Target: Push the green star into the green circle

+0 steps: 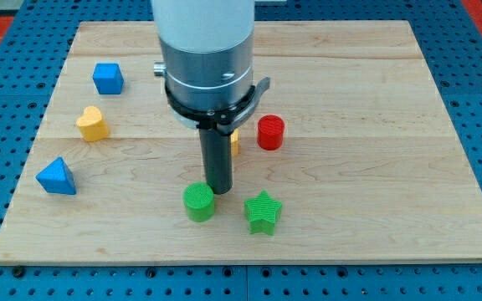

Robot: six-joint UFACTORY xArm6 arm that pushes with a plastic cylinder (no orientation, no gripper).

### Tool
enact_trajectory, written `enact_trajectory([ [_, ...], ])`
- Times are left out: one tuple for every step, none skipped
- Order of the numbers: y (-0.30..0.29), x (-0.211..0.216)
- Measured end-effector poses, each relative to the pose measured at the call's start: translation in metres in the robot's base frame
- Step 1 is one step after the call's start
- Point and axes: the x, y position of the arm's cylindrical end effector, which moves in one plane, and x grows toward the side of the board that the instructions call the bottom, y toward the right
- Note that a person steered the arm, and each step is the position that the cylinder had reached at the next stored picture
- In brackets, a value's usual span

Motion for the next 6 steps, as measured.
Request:
enact_trajectory([
  [-0.025, -0.031],
  [-0.050, 0.003],
  [-0.038, 0.003],
  [-0.029, -0.015],
  [0.058, -0.027],
  [0.147, 0.015],
])
